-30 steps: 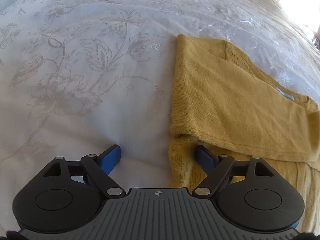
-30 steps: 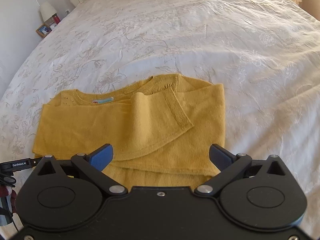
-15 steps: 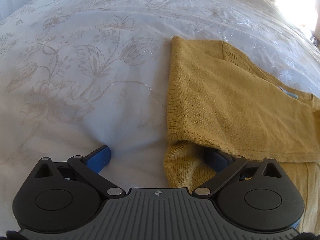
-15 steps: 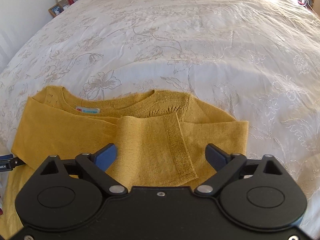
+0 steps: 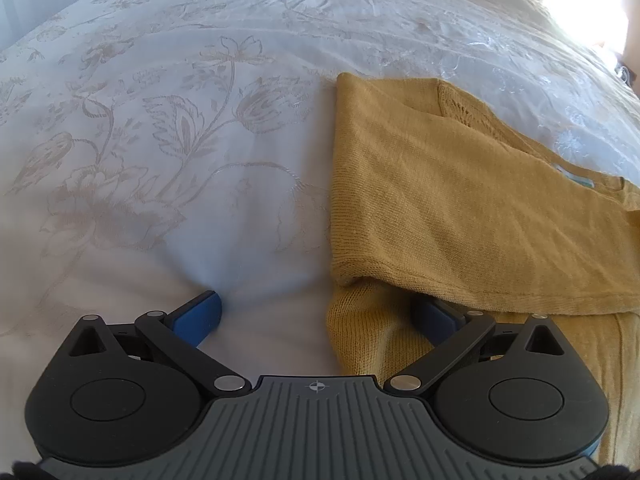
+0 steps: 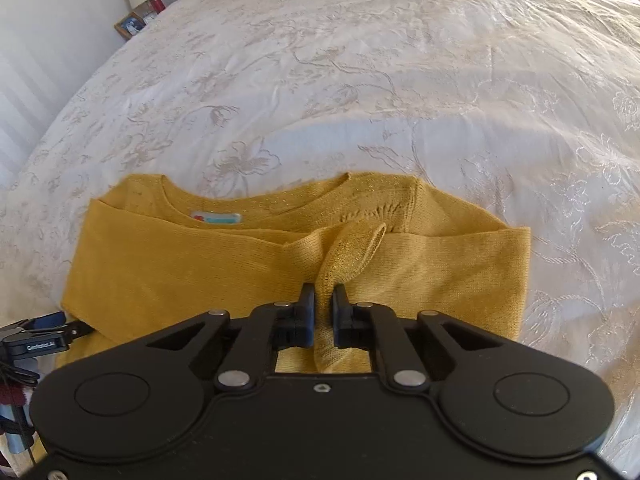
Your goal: Fold small clothes
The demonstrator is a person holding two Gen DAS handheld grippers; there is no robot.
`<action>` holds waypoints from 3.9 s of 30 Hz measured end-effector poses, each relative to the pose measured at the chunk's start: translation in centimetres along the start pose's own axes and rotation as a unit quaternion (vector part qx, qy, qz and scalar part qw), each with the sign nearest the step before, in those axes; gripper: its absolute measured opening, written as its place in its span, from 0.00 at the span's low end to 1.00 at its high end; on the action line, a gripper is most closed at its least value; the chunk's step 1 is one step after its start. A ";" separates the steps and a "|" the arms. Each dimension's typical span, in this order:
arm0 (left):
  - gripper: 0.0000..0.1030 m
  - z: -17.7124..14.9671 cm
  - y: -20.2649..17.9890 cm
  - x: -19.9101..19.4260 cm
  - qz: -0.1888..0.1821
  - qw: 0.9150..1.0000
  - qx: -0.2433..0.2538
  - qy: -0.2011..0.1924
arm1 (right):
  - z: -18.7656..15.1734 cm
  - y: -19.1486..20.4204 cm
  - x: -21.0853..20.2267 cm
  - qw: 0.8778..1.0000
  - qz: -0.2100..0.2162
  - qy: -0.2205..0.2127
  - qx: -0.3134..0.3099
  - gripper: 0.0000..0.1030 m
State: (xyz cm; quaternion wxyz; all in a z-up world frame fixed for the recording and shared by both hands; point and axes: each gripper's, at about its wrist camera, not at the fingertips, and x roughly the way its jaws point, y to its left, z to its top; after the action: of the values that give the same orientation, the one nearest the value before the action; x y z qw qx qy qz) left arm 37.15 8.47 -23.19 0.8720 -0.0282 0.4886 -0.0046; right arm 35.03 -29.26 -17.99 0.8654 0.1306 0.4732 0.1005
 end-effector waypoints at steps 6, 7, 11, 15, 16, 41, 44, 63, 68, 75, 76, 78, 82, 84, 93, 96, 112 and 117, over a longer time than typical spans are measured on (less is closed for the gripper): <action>1.00 0.2 0.1 0.0 -0.001 1.000 0.001 0.005 | 0.1 -0.5 -4.5 0.997 -0.031 -0.052 0.036 0.12; 1.00 0.3 0.1 0.0 -0.001 1.000 0.001 0.005 | -0.1 -1.2 -4.7 0.997 -0.044 -0.048 0.050 0.12; 1.00 0.1 0.0 0.0 0.001 1.000 0.002 0.003 | -1.5 -3.6 -3.1 0.992 -0.109 -0.012 0.057 0.12; 1.00 0.4 -0.1 0.0 0.000 1.000 0.002 0.011 | -2.4 -5.5 -2.7 0.992 -0.087 0.001 0.093 0.12; 1.00 0.5 -0.1 0.1 -0.001 1.000 0.002 0.013 | -2.4 -5.4 -2.9 0.993 -0.079 -0.004 0.092 0.12; 0.99 0.7 6.9 -3.3 0.008 0.986 -0.167 0.025 | -4.1 -5.9 -5.3 0.988 -0.128 -0.015 0.084 0.63; 0.99 0.1 8.8 -4.1 0.032 0.973 -0.226 0.022 | -3.4 -4.4 -4.9 0.992 -0.116 -0.024 0.051 0.64; 0.99 7.2 -9.3 -0.5 -0.042 0.991 0.116 -0.048 | -3.1 0.7 -2.2 0.998 -0.057 -0.011 0.003 0.73; 1.00 5.6 -3.8 2.5 0.021 0.994 0.111 0.007 | -3.5 0.3 -2.5 0.998 -0.061 -0.007 -0.002 0.78; 1.00 5.7 -1.6 2.1 0.024 0.992 0.122 0.012 | -2.6 -0.3 -2.0 0.998 -0.057 -0.022 -0.005 0.89; 1.00 5.8 -1.6 2.2 0.024 0.993 0.116 0.013 | -2.4 -0.5 -1.5 0.998 -0.055 -0.019 -0.006 0.90; 1.00 6.0 -1.4 2.5 0.020 0.995 0.095 0.013 | -2.2 -1.4 -0.1 0.998 -0.060 -0.012 -0.002 0.91; 1.00 6.3 -0.9 2.5 0.011 0.997 0.080 0.016 | -2.0 -4.6 2.6 0.990 -0.126 0.024 0.053 0.91; 0.99 6.8 -1.0 1.9 0.009 0.997 0.078 0.024 | -1.9 -5.7 1.9 0.987 -0.133 0.015 0.084 0.91; 0.99 9.5 -6.5 0.2 -0.010 0.989 0.141 -0.042 | -1.6 -2.3 -0.3 0.987 -0.152 -0.051 -0.006 0.99; 0.99 10.3 -7.3 2.8 0.009 0.990 0.139 -0.033 | -1.0 -1.8 2.0 0.989 -0.142 -0.027 -0.019 0.99; 1.00 11.6 -5.2 7.1 -0.008 0.999 0.036 -0.022 | -1.0 -3.7 5.5 0.993 -0.114 -0.020 0.020 1.00; 0.89 12.6 -4.8 6.2 -0.017 0.998 0.051 -0.018 | -0.2 -4.1 4.4 0.994 -0.109 -0.018 0.018 0.99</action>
State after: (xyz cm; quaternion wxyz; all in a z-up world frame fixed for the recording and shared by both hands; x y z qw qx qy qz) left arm 51.24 4.06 -21.67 0.8810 0.0075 0.4711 -0.0440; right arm 37.43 -31.79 -22.92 0.8773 0.0954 0.4704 -0.0056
